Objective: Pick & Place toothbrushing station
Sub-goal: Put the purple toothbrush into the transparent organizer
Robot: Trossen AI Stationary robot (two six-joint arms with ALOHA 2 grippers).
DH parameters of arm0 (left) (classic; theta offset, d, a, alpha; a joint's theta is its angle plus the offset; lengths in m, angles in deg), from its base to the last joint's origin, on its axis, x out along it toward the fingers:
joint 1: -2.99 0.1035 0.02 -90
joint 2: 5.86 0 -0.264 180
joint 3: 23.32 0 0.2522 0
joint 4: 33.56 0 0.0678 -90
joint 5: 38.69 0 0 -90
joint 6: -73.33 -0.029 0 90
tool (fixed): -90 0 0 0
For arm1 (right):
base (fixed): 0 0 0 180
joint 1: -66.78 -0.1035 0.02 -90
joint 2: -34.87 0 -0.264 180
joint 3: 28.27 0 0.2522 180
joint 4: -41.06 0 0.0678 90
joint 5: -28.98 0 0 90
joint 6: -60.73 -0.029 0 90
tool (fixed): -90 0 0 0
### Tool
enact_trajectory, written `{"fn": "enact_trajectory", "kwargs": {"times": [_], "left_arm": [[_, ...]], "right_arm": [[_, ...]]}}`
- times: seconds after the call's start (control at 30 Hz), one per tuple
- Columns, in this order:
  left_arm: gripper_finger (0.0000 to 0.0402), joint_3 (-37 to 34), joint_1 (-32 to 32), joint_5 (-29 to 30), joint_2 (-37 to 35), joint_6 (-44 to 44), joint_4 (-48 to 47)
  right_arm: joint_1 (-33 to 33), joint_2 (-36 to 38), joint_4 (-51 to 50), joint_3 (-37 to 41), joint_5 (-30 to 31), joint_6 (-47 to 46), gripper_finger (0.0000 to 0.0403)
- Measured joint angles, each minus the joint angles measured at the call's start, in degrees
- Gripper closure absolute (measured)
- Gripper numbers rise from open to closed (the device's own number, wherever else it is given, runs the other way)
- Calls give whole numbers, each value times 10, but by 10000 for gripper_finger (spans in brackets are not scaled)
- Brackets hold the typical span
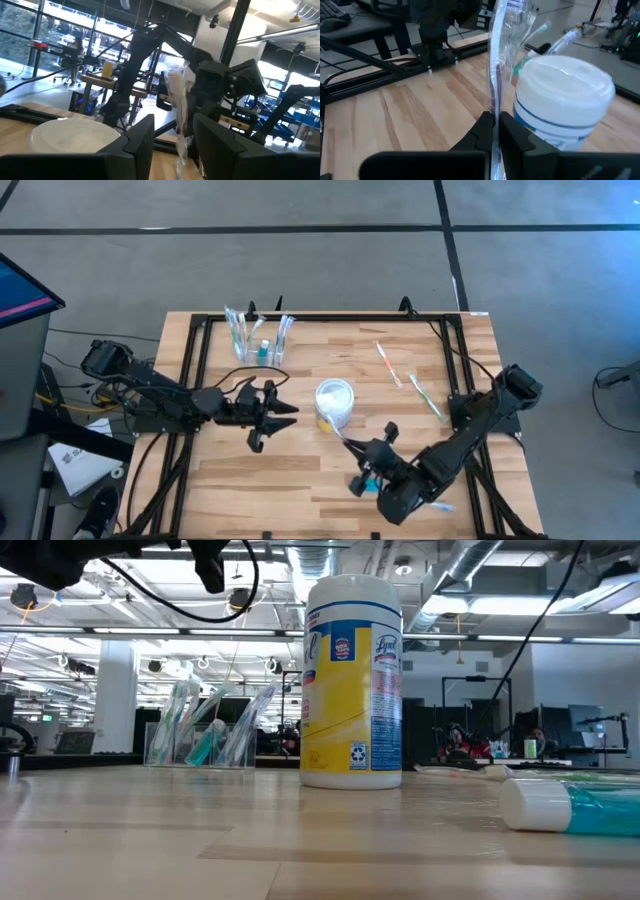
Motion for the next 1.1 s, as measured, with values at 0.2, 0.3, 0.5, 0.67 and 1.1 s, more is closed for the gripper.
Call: {"fn": "enact_trajectory", "kwargs": {"times": [0.2,0.3,0.5,0.67,1.1], "left_arm": [[270,10,-1,0,32,0,25],[270,28,-1,-5,59,-1,42],[270,69,-1,-11,99,-1,48],[270,103,-1,-12,135,-15,49],[270,145,-1,-13,171,-47,51]], "right_arm": [[24,0,55,0,-16,70,394],[33,0,77,0,-18,100,394],[42,0,96,0,-20,126,394],[46,0,100,0,-20,126,394],[47,-1,123,0,-20,156,394]]}}
